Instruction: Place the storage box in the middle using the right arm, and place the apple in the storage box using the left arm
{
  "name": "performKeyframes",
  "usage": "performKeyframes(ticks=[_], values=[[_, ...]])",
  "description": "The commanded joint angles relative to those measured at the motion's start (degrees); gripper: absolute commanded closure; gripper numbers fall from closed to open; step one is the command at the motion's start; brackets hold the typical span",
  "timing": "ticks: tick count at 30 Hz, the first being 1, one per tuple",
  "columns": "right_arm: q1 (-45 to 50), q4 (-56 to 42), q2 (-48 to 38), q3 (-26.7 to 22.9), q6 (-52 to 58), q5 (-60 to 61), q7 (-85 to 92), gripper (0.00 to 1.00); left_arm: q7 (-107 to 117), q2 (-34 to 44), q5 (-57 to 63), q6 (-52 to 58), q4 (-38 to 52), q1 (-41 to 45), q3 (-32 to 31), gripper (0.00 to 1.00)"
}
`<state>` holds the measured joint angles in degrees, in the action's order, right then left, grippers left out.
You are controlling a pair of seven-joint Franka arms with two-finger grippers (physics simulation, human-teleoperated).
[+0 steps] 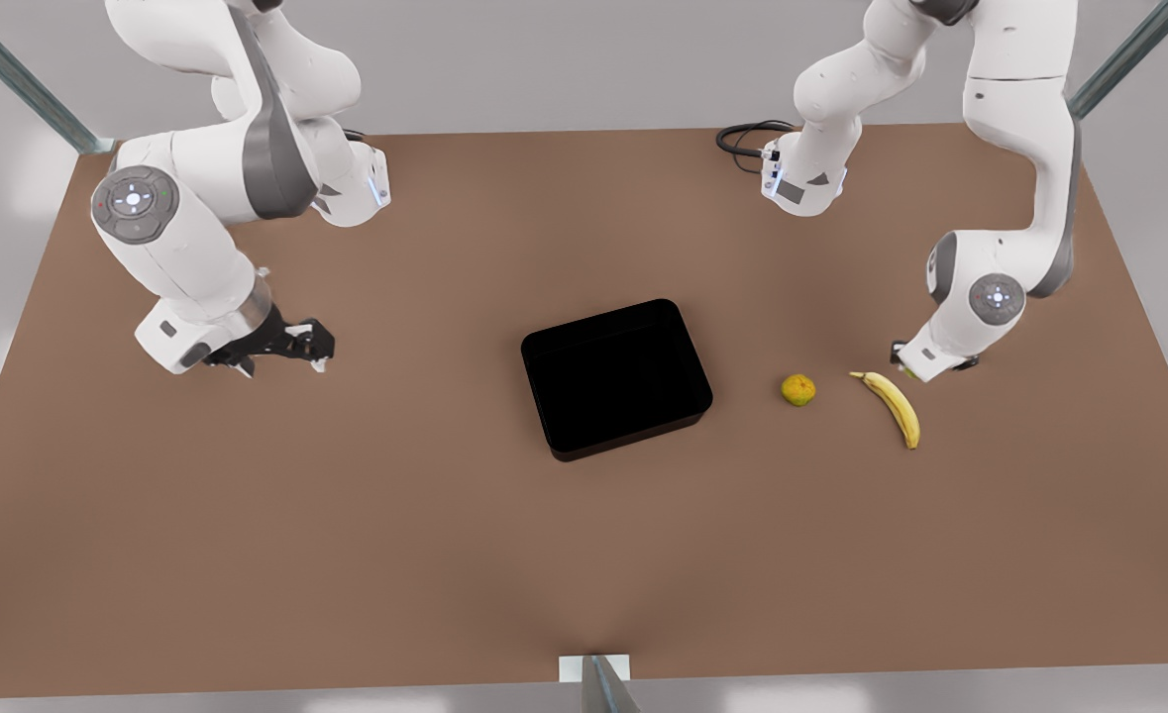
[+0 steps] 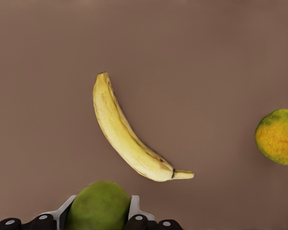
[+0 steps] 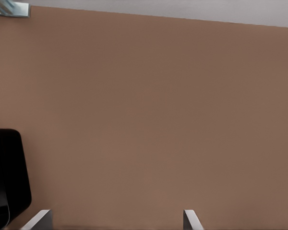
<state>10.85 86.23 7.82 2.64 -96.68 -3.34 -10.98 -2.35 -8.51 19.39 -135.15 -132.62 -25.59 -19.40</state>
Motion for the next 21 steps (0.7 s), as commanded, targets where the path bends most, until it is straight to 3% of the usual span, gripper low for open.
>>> performKeyframes(ticks=[1, 10, 12, 18, 19, 21], values=[[-0.2, 0.0, 0.1, 0.0, 0.0, 0.0, 0.0, 0.0, 0.3, 0.4, -17.5, 0.4, -0.1, 0.1, -0.9, 0.36], [-1.6, -0.2, -0.1, -0.4, 0.0, 1.0, -0.7, 0.0, 27.9, 4.3, -30.3, 6.4, 4.1, 1.1, -26.2, 0.36], [-1.7, -0.2, 0.0, -0.4, 0.0, 1.1, -0.6, 0.0, 34.7, 3.7, -31.4, 5.9, 6.1, 6.7, -26.4, 0.36], [-1.8, -0.2, 0.4, -0.4, 0.0, 1.1, -0.6, 0.0, 45.9, -2.7, -31.3, 1.1, 12.5, 18.5, -24.8, 0.35], [-1.8, -0.2, 0.3, -0.4, 0.0, 1.1, -0.6, 0.0, 46.0, -4.3, -31.1, 0.6, 14.4, 24.1, -19.2, 0.35], [-1.8, -0.2, 0.4, -0.4, 0.0, 1.1, -0.5, 0.0, 46.0, -8.5, -31.1, 0.5, 20.2, 43.3, 0.7, 0.35]])
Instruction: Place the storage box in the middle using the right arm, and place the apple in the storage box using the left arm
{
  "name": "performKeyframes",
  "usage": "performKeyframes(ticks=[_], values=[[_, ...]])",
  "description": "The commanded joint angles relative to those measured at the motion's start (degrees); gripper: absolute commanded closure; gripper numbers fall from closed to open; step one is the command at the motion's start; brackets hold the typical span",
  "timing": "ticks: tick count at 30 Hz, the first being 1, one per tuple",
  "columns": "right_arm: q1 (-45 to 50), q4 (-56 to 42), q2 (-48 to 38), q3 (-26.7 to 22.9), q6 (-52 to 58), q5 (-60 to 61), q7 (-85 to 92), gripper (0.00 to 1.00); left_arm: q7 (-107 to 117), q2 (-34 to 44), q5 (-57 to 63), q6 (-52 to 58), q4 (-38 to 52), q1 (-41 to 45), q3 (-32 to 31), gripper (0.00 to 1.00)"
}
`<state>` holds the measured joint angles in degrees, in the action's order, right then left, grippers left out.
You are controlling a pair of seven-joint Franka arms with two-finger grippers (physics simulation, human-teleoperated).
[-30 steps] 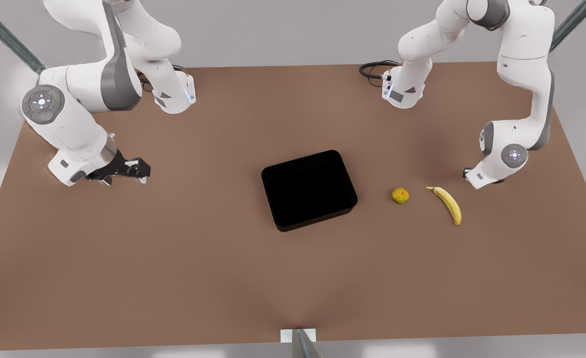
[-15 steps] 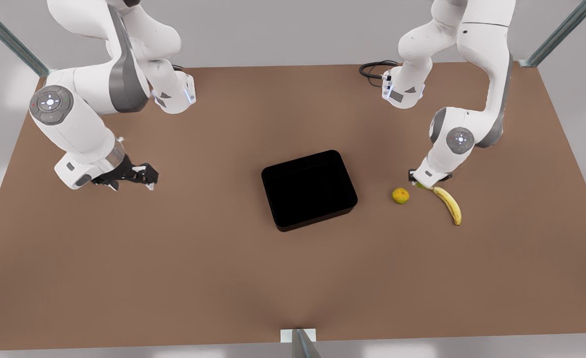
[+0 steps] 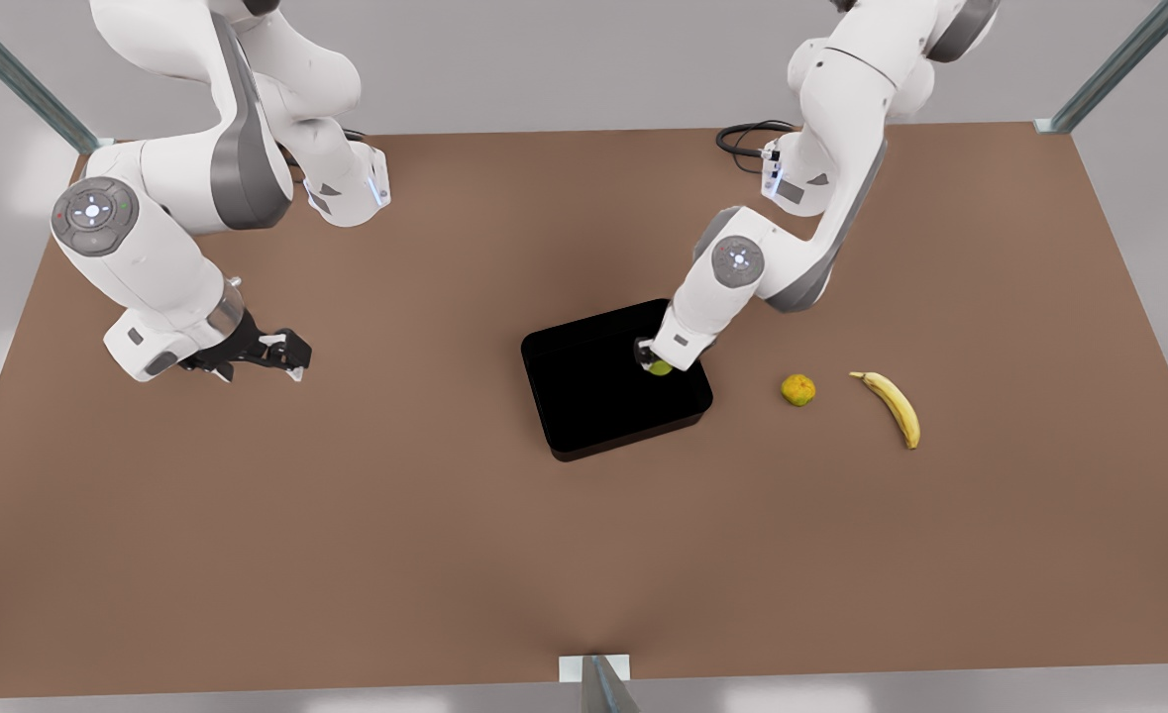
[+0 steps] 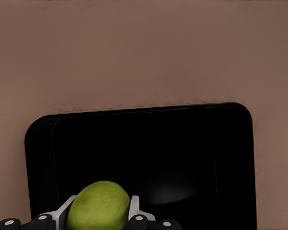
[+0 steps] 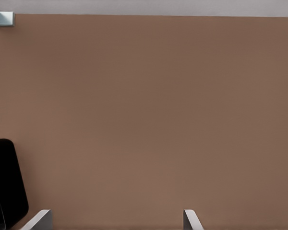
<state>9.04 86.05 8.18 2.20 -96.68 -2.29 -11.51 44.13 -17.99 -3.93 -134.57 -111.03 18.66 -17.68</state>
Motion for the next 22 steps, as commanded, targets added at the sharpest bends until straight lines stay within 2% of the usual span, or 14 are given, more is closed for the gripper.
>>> performKeyframes(ticks=[1, 2, 9, 10, 11, 13, 15, 17, 18, 20, 22], values=[[0.0, 0.0, 0.0, 0.0, -0.1, 0.0, 0.0, 0.0, -0.4, -0.5, -7.8, -0.1, 0.5, 0.2, 0.2, 0.35], [0.0, 0.0, 0.1, 0.0, 0.0, 0.0, 0.0, 0.0, 0.0, -0.6, -7.9, -0.3, 0.6, 0.8, 0.3, 0.0], [0.0, -0.3, 0.1, 0.0, -0.1, 0.0, -0.2, 0.0, 0.2, 1.4, -6.6, 2.1, 0.9, -2.3, 0.2, 0.0], [0.0, -0.8, 0.1, 0.0, 0.0, 0.3, -0.2, 0.0, -0.2, 3.3, -6.6, 4.0, 1.0, -2.5, 0.4, 0.0], [-0.1, -0.8, 0.2, 0.0, 0.0, 0.4, -0.2, 0.0, -6.5, 7.4, -6.4, 10.7, 1.0, -6.6, 0.7, 0.0], [-0.1, -0.8, 0.2, 0.0, 0.0, 0.4, -0.2, 0.0, -19.2, 13.5, -6.2, 24.8, 3.3, -10.1, 6.9, 0.0], [-0.7, -0.8, 0.2, 0.0, 0.0, 0.4, -0.1, 0.0, -27.5, 13.6, -0.6, 37.2, 12.6, -18.0, 7.0, 0.0], [-0.7, -0.8, 0.2, 0.0, -0.1, 0.9, -0.2, 0.0, -37.5, 14.7, -0.3, 42.0, 16.2, -18.8, 15.9, 0.0], [-0.6, -0.8, 0.2, 0.0, 0.0, 0.9, -0.1, 0.0, -38.8, 14.5, 0.0, 42.9, 17.5, -18.8, 18.5, 0.0], [-0.6, -0.8, 0.2, 0.0, -0.1, 1.0, -0.2, 0.0, -38.8, 14.1, 4.6, 44.9, 20.0, -18.8, 19.2, 0.0], [-0.3, -0.8, 0.2, 0.1, -0.1, 1.3, -0.3, 0.0, -38.8, 14.2, 4.5, 45.0, 20.0, -16.6, 23.6, 0.0]])
